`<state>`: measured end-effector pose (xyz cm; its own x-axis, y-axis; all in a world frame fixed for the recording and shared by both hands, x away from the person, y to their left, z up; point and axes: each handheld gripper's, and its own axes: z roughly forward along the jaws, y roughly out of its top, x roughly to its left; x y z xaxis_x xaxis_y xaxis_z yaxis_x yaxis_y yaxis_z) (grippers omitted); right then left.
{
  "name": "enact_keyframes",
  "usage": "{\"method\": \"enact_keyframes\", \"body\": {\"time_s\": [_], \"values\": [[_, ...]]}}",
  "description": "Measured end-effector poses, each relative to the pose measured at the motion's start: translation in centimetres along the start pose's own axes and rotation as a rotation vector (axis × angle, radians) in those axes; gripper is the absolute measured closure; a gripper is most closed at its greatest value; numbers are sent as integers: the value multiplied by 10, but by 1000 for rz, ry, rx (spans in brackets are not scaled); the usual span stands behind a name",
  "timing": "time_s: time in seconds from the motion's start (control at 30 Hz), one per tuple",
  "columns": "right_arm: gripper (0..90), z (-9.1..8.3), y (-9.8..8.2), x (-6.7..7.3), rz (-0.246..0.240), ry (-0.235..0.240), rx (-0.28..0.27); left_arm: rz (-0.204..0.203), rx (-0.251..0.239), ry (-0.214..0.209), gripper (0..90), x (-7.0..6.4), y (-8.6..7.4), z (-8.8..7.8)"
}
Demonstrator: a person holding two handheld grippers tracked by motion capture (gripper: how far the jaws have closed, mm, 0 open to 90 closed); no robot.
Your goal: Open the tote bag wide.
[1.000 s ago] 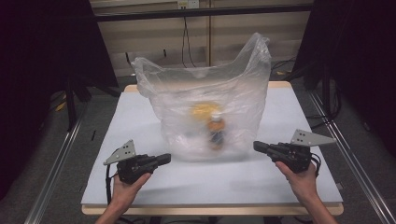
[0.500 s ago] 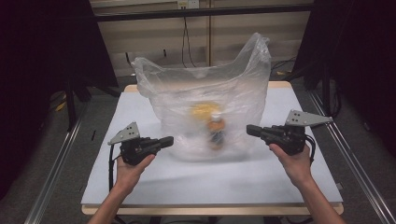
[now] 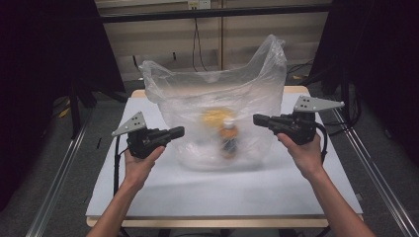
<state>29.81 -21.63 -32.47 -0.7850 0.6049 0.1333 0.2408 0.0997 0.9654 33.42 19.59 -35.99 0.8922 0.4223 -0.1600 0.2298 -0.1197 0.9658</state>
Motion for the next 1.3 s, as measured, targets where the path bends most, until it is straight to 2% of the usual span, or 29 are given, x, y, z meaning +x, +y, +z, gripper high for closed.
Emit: {"method": "enact_keyframes", "body": {"time_s": [0.23, 0.33, 0.7, 0.83, 0.93, 1.0, 1.17, 1.23, 1.3], "values": [[900, 7, 18, -4, -10, -13, -6, 4, -11, 8, 900, 3, 11, 1], [900, 9, 29, -4, -26, -26, 13, 9, -3, 14, 900, 4, 18, 4], [900, 17, 57, -8, -33, -36, 4, 42, -33, -13, 900, 7, 45, 10], [900, 23, 68, -8, -41, -42, 14, 57, -32, -19, 900, 10, 60, 12], [900, 29, 78, -12, -43, -53, 20, 42, -35, -24, 900, 13, 75, 14], [900, 32, 85, -15, -43, -63, 26, 27, -49, -47, 900, 17, 85, 17], [900, 43, 97, -23, -45, -76, 65, 40, -16, 8, 900, 25, 100, 28], [900, 48, 100, -25, -56, -91, 93, 36, -9, 4, 900, 28, 102, 34], [900, 51, 102, -27, -50, -93, 100, 39, 13, 22, 900, 31, 105, 40]]}}
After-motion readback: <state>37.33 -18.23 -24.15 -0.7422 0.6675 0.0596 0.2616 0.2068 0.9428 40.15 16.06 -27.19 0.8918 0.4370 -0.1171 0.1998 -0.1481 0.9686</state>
